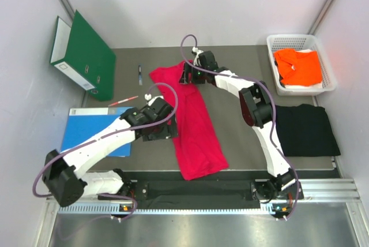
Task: Fold and stack the t-shirts
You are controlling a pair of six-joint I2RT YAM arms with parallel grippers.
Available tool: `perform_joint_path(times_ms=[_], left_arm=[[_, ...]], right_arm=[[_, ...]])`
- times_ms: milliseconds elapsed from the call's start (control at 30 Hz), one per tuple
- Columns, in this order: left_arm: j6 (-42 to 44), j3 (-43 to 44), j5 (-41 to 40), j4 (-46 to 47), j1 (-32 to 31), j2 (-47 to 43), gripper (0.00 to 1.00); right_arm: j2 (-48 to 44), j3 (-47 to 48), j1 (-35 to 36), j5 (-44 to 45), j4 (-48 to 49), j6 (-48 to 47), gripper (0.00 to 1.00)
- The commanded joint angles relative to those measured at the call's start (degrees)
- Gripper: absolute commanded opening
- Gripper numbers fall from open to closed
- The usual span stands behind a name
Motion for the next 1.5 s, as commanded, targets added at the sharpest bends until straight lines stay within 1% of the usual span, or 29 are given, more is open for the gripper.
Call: perform_joint_path(times_ms=[0, 67, 100, 200, 333, 500, 600, 700, 800, 833, 900, 933, 967, 1000, 1033, 1067, 1100, 1133, 1167, 1200, 1233, 1267, 1300, 1367, 1400, 1467], left_arm=[[2.5, 4.1, -2.1, -0.4, 0.0, -5.2, 0.96], [2.8, 4.5, -2.2, 0.0, 0.0, -7.0, 0.97], [3.0, 4.5, -2.2, 0.5, 0.0, -7.5, 0.97], [3.2, 4.0, -2.2, 1.4, 0.0, -9.4, 0.98], [3.3, 2.8, -2.1, 2.8, 0.0, -10.8, 0.98], [3.3, 0.6, -0.5, 4.8, 0.0, -9.7, 0.98], [4.0, -0.3, 1.9, 6.3, 0.0, -7.6, 0.98], [4.0, -0.7, 3.7, 7.3, 0.0, -4.7, 0.98], [4.0, -0.9, 4.3, 8.3, 0.0, -2.1, 0.98], [4.0, -1.0, 4.4, 8.7, 0.0, -1.7, 0.98], [4.3, -1.3, 4.6, 9.3, 0.0, -1.1, 0.98], [4.3, -1.3, 4.6, 9.6, 0.0, -1.0, 0.98], [4.3, -1.6, 4.6, 9.8, 0.0, -0.9, 0.98], [4.0, -1.9, 4.7, 10.4, 0.0, -0.7, 0.98], [4.0, -2.2, 4.6, 10.8, 0.0, -0.6, 0.98], [3.8, -3.3, 4.7, 11.5, 0.0, -0.7, 0.98], [3.6, -4.0, 4.0, 12.4, 0.0, -0.9, 0.98], [3.5, -4.8, 3.8, 14.8, 0.0, -1.0, 0.98], [3.4, -6.5, 3.6, 16.3, 0.0, -1.0, 0.98], [3.3, -7.4, 3.9, 17.9, 0.0, -0.7, 0.98], [3.2, -9.1, 4.0, 21.5, 0.1, -0.4, 0.98], [2.9, -9.8, 4.4, 23.3, 0.1, 0.1, 0.97], [2.5, -10.5, 4.7, 25.3, 0.0, 1.5, 0.97], [1.4, -12.2, 5.4, 30.4, 0.1, 3.5, 0.94], [0.9, -12.6, 5.9, 31.7, 0.1, 6.1, 0.93], [-0.3, -13.6, 7.0, 36.1, 0.1, 8.7, 0.88]], right_arm=[[2.1, 2.7, 0.7, 2.4, -3.1, 0.5, 0.60], [2.3, 2.8, 0.8, 3.3, -2.9, 0.1, 0.44], [2.3, 2.8, 0.6, 3.9, -3.0, -0.1, 0.28], [2.2, 2.6, 0.5, 7.0, -3.5, -1.0, 0.06], [0.5, 1.0, -0.6, 12.1, -3.2, -1.9, 0.01], [-1.5, -1.9, -4.9, 15.1, -2.4, -0.9, 0.00], [-2.1, -2.0, -7.8, 16.0, -2.1, -0.8, 0.00], [-1.4, 0.4, -9.8, 16.9, -2.6, -1.4, 0.00], [1.8, 7.3, -10.8, 18.5, -5.6, -3.4, 0.00], [2.9, 12.5, -10.8, 18.8, -7.9, -4.9, 0.01], [5.2, 16.8, -10.9, 20.8, -10.0, -6.1, 0.03], [5.1, 18.2, -10.9, 21.0, -10.4, -6.8, 0.07], [4.6, 17.5, -11.2, 21.0, -9.8, -7.3, 0.23], [1.7, 15.8, -11.3, 21.4, -9.2, -7.4, 0.32], [-0.4, 9.8, -11.3, 21.1, -7.6, -7.3, 0.39], [-3.0, 5.6, -11.3, 21.0, -4.0, -7.4, 0.57], [-8.8, 1.1, -11.3, 21.1, -1.8, -7.3, 0.64], [-11.9, -8.4, -11.3, 21.2, 0.3, -6.7, 0.72], [-14.9, -13.0, -11.3, 21.5, 3.3, -6.4, 0.87], [-20.5, -17.2, -11.3, 21.8, 4.1, -6.0, 0.92], [-23.3, -24.8, -11.3, 21.8, 4.5, -5.3, 0.95], [-26.0, -28.5, -11.3, 22.3, 4.9, -4.6, 1.00], [-31.1, -35.5, -11.4, 21.8, 4.9, -3.7, 1.00], [-36.2, -42.4, -11.4, 20.9, 5.3, -1.3, 1.00], [-40.9, -48.9, -11.4, 18.9, 6.2, -0.1, 1.00], [-44.9, -54.4, -11.4, 16.1, 6.5, 3.3, 1.00]])
